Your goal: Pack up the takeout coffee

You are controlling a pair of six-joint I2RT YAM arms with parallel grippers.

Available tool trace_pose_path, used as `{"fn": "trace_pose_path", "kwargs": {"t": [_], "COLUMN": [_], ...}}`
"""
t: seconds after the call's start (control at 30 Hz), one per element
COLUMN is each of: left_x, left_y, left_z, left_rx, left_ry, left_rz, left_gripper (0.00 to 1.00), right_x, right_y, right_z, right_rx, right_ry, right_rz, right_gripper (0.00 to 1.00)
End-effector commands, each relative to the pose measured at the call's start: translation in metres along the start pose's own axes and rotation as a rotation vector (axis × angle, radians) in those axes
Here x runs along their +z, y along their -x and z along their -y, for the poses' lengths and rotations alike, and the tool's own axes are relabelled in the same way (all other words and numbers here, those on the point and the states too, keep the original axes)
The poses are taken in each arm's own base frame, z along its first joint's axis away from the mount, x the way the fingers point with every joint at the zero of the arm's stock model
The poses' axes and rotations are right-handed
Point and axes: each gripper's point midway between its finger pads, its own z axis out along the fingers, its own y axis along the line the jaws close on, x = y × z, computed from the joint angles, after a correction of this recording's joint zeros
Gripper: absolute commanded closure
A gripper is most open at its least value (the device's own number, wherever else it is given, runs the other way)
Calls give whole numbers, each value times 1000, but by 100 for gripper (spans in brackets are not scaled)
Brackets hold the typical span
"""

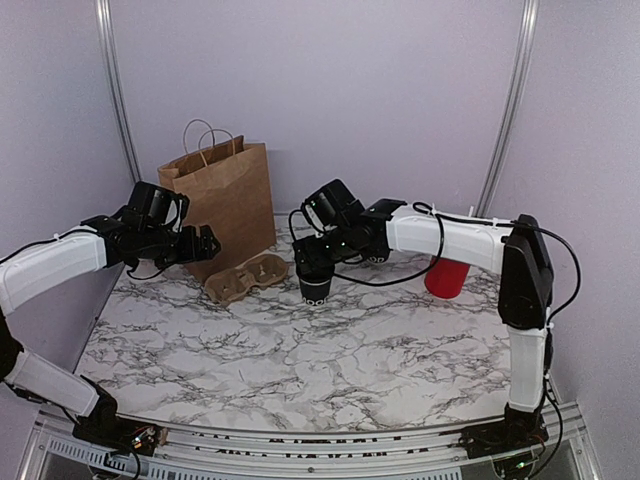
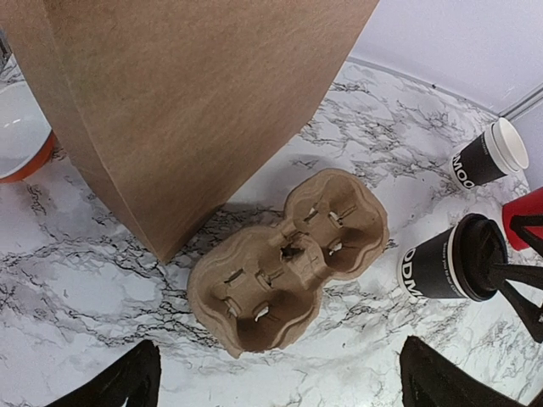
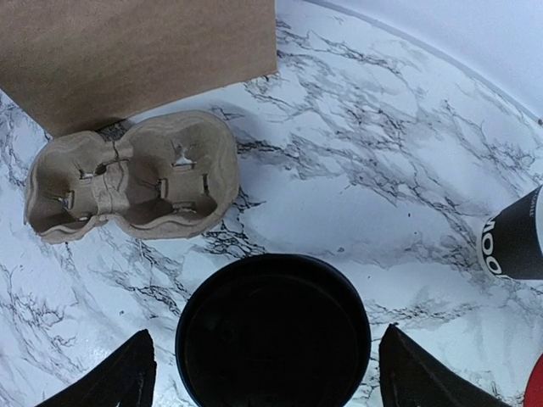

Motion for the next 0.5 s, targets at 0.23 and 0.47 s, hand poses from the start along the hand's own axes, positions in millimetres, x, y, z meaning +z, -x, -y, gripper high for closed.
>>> {"fn": "trace_pose_path", "kwargs": {"t": [0.23, 0.47], "left_x": [-4, -4], "left_y": [7, 5], "left_z": [-15, -17], "left_rx": [44, 33], "left_ry": [72, 67], "left_rz": [21, 22], "left_gripper": [1, 1], "right_x": [9, 17], "right_y": [-2, -10], "right_z": [2, 7], "right_rx": [-4, -6], "right_ry": [-12, -39], "right_rz": [-18, -38], "right_gripper": [17, 21]}}
